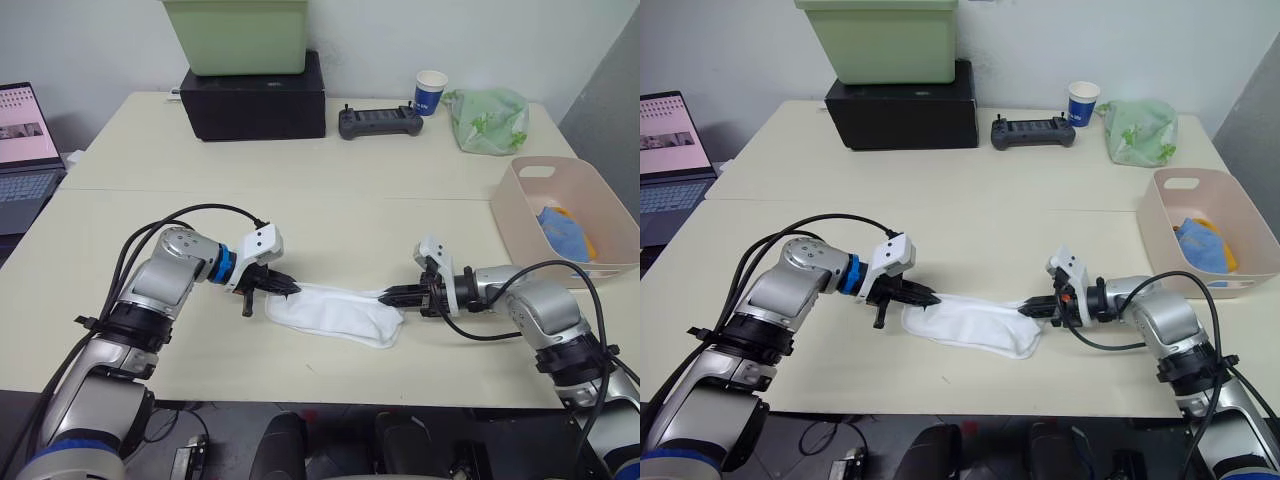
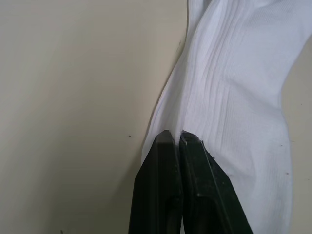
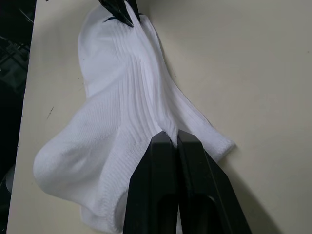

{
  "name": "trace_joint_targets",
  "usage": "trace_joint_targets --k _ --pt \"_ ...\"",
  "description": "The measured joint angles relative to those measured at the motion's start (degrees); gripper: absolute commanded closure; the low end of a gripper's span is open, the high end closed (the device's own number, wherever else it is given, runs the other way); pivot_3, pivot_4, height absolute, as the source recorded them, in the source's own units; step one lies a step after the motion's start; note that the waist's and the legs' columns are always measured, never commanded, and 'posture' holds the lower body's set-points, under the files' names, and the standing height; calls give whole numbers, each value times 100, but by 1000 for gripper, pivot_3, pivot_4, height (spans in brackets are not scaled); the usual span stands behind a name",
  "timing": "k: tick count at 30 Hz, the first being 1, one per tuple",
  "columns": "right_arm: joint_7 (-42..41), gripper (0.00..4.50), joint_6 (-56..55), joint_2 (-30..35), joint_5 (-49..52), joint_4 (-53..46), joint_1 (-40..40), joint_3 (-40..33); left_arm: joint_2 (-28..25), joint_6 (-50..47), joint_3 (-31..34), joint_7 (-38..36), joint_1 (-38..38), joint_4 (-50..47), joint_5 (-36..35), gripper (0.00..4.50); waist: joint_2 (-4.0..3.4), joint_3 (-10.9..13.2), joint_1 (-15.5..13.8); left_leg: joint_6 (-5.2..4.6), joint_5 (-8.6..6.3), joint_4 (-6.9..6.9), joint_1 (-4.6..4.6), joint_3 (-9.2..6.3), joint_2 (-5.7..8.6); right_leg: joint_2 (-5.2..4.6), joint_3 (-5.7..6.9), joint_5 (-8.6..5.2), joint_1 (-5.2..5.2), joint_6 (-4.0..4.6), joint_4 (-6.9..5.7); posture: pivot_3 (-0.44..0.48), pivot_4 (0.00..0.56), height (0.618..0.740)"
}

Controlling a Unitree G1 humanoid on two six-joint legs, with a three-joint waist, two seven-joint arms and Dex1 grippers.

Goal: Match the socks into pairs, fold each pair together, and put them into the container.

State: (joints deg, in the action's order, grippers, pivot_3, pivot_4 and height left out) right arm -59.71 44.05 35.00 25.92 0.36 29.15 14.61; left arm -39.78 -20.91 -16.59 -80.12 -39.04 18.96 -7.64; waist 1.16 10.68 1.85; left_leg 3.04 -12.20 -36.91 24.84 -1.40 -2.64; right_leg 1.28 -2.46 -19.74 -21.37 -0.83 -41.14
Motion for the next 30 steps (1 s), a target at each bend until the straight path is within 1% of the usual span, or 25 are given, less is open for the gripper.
trace_joint_targets --k 1,2,3,4,6,9,11,14,17,18,20,21,23,25,26,27,30 --pt "0 4500 -8 -1 -5 0 0 0 8 15 0 -4 0 16 13 4464 0 0 0 0 0 0 0 0 0 0 0 0 0 0 0 0 150 740" --pt "0 4260 -31 -2 -10 0 0 0 16 32 -2 -11 0 54 24 4490 0 0 0 0 0 0 0 0 0 0 0 0 0 0 0 0 150 740" --pt "3 3986 -66 -9 -15 0 -1 0 20 57 -6 -25 1 97 43 4292 0 0 -1 0 0 0 0 1 1 0 1 0 0 0 0 0 150 740" --pt "10 3774 -99 -23 -19 0 -1 -5 25 125 -9 -27 2 128 70 4065 0 0 0 0 0 0 0 1 1 0 1 0 0 0 0 0 150 740" --pt "63 3130 -138 -84 -21 0 -1 -49 64 255 -7 20 1 167 109 3551 0 0 -2 0 0 0 0 -1 0 -1 0 0 1 0 0 0 150 740" --pt "164 2019 -119 -129 17 -17 0 -274 87 298 36 104 3 193 99 2495 0 0 -2 0 0 0 0 0 -1 -3 0 0 1 0 0 0 150 740" --pt "256 2006 10 -66 141 -194 17 -585 42 297 277 130 22 163 -42 1893 0 0 -1 0 0 0 0 -1 -3 -5 0 0 -2 0 -2 0 150 740" --pt "358 2006 52 67 249 -848 38 -892 -185 238 750 66 205 -279 -410 1893 -1 0 17 0 0 4 -2 -7 -6 -17 -1 0 -1 0 -1 0 150 740" --pt "520 2006 -25 -31 225 -1539 -41 -836 -284 291 1049 138 540 -926 -613 1893 -1 -1 8 0 0 5 -4 -10 -7 -17 -1 0 3 0 -1 0 150 740" --pt "551 2184 -144 -93 182 -1696 -114 -725 -253 477 1083 208 716 -1131 -624 1874 -1 -1 3 0 0 4 -4 -9 -8 -19 -2 0 4 0 -1 0 150 740" --pt "593 2603 -443 -188 -15 -1865 -266 -455 -65 687 1119 352 999 -1436 -681 2261 -2 -1 -4 1 0 2 -3 -7 -5 -29 -3 0 5 0 0 0 150 740" --pt "629 2935 -658 -246 -186 -1885 -363 -269 101 822 1118 467 1167 -1608 -709 2476 -1 -1 -5 1 0 0 -3 -7 -2 -32 -4 0 6 0 1 0 150 740" --pt "699 3648 -1083 -319 -576 -1854 -477 100 279 1131 1001 614 1417 -1782 -670 3095 -1 -1 -5 1 0 -2 -1 -6 3 -35 -6 0 6 -1 1 0 150 740" --pt "737 4376 -1542 -382 -964 -1695 -600 419 369 1499 918 813 1613 -1785 -474 3769 -1 -1 -7 1 0 -2 -2 -4 3 -35 -5 0 6 -1 0 0 150 740" --pt "741 4500 -1735 -434 -1151 -1505 -648 595 400 1700 845 948 1649 -1650 -317 4136 -1 -1 -8 1 0 -2 -4 -4 3 -34 -4 0 7 0 -2 0 150 740" --pt "743 4500 -1805 -456 -1213 -1423 -673 660 406 1792 817 997 1662 -1588 -239 4478 -1 -1 -8 1 0 -2 -3 -4 2 -33 -3 0 5 0 -2 0 150 740" --pt "729 4500 -2199 -409 -1661 -986 -826 947 375 2229 746 1227 1769 -1160 133 4493 -1 -1 -8 0 0 -1 -5 -2 3 -33 -2 0 6 -1 0 0 150 740"
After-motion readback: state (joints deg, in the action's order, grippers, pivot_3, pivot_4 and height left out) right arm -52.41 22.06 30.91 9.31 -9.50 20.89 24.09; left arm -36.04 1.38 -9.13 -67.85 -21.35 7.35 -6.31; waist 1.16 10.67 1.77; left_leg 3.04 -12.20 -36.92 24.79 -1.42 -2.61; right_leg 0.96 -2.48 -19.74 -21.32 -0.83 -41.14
